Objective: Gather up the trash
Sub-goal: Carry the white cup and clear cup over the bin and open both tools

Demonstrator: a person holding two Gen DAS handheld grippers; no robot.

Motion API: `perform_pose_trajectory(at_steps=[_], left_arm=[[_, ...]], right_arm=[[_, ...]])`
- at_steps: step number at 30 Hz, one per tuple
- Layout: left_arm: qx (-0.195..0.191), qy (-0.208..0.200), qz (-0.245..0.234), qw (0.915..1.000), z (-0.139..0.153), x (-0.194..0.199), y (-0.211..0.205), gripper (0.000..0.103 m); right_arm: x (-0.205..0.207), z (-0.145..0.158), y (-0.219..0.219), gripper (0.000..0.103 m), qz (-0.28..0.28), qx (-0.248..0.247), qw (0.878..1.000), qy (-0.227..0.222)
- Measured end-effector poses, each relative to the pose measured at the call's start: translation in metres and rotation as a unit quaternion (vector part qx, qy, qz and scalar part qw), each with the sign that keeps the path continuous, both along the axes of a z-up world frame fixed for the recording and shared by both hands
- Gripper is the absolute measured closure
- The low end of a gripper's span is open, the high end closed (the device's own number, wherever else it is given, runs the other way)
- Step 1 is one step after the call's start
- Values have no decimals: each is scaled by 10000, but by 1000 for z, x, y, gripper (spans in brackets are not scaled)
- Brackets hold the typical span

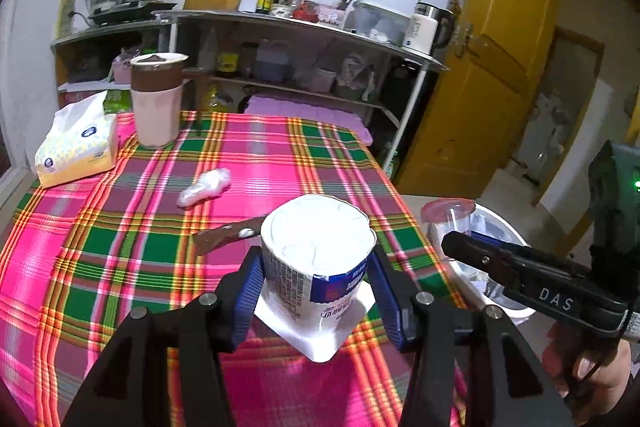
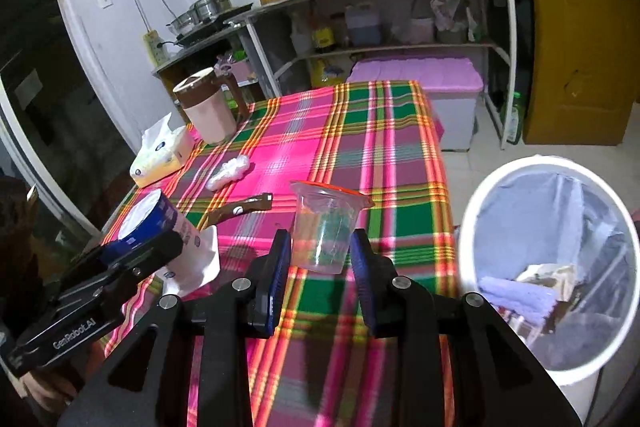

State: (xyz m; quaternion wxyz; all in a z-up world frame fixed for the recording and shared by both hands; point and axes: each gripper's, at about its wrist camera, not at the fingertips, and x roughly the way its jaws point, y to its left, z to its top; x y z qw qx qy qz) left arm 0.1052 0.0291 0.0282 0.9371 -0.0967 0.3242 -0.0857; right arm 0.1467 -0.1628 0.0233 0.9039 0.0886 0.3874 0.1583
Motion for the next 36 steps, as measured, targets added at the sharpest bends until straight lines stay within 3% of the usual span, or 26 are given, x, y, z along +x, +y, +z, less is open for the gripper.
perform_pose_trajectory(at_steps=[15, 36], left_arm=[[100, -18, -436, 9990, 9, -12, -52, 51], [259, 38, -1208, 9923, 4, 18, -134, 51]], right_arm=[[-38, 7, -51, 71, -369, 81, 9992, -113], [-50, -2, -118, 71, -1001, 137, 9949, -68]])
